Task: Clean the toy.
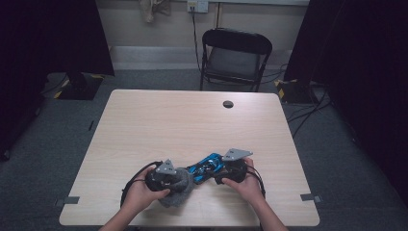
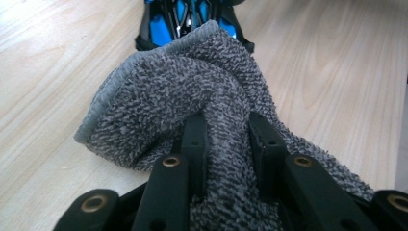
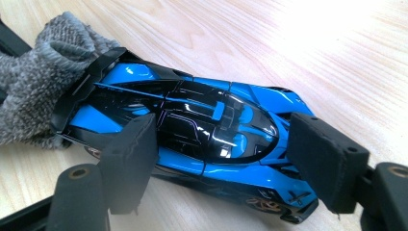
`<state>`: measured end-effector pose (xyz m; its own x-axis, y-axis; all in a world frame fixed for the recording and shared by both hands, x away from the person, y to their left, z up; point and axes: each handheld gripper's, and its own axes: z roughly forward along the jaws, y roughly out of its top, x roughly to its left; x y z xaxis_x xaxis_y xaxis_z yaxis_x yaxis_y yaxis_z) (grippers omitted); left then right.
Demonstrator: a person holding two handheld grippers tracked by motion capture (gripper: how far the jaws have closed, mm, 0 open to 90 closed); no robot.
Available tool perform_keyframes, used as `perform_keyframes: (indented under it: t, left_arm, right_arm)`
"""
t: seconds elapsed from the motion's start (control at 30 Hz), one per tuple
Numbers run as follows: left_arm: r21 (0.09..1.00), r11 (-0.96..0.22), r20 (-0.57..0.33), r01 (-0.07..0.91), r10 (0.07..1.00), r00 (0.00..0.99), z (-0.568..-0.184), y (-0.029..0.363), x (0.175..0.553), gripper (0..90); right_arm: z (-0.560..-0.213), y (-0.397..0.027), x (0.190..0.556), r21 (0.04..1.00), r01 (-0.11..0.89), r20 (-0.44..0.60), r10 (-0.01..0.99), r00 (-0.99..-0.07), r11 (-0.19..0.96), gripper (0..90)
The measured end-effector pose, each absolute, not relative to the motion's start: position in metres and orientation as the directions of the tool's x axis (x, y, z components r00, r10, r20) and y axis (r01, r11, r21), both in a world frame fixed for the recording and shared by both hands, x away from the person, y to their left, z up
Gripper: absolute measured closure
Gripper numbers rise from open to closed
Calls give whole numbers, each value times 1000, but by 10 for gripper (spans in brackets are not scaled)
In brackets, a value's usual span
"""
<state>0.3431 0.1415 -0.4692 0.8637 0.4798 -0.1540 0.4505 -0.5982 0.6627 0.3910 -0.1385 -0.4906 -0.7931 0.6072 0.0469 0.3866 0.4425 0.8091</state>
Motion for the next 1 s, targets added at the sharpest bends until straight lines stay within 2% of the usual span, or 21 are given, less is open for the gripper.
perform_keyframes:
  t: [1.0]
  left_arm:
    - [666,-613,-199,425,403,893,-469,126,325,722]
  right_arm:
    - [-490,-138,391,808,387,46,607,-794,445,261]
